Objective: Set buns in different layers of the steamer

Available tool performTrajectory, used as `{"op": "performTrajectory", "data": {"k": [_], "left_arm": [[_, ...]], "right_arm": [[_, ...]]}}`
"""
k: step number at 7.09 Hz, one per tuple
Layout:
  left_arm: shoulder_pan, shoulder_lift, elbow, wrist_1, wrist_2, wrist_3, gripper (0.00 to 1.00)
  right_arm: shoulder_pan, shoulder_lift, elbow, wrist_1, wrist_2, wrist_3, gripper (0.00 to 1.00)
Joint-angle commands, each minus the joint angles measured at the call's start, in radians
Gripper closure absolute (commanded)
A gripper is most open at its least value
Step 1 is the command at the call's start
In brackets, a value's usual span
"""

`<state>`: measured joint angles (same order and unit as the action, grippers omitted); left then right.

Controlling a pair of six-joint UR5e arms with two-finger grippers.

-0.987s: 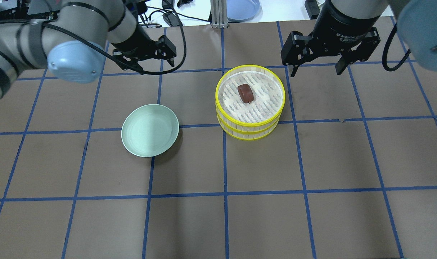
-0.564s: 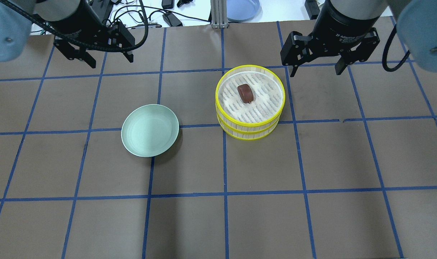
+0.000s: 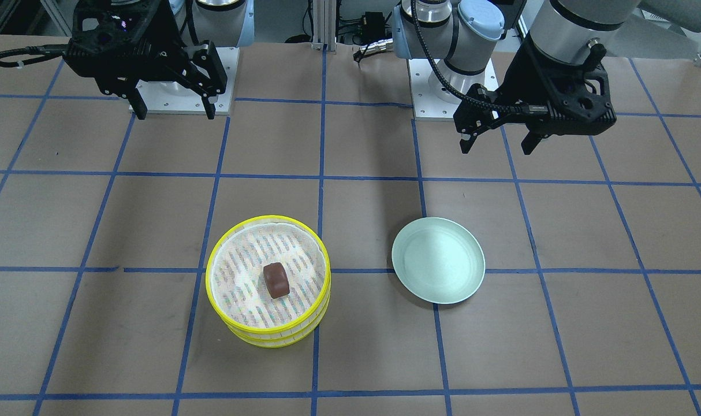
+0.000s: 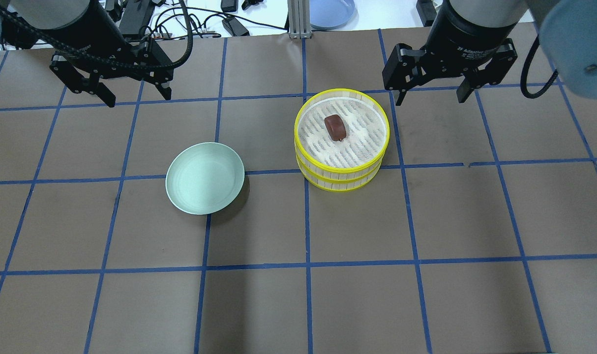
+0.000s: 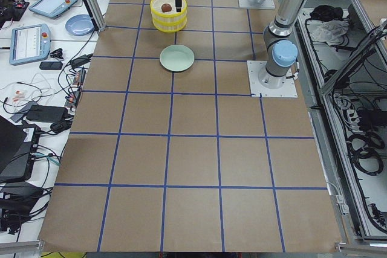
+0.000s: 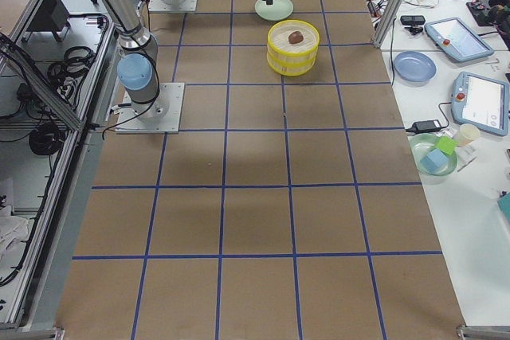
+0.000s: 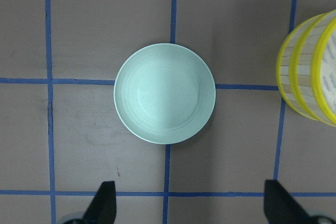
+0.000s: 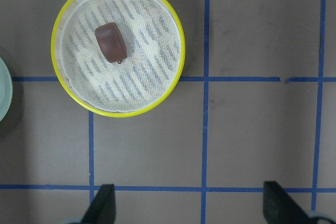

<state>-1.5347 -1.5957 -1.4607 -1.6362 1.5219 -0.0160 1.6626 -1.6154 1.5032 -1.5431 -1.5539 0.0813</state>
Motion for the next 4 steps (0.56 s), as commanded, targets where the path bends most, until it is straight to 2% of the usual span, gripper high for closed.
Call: {"op": "performTrajectory", "data": {"k": [1, 4], "left_arm": [[-0.001, -0.003, -0.003, -0.001, 0.006, 0.002, 0.00], [-0.040, -0.003, -0.001, 0.004, 0.055, -0.005, 0.00]], "right_arm": [[0.000, 0.000, 0.000, 0.000, 0.000, 0.000, 0.00], [-0.001, -0.001, 0.000, 0.000, -0.002, 0.000, 0.00]]}}
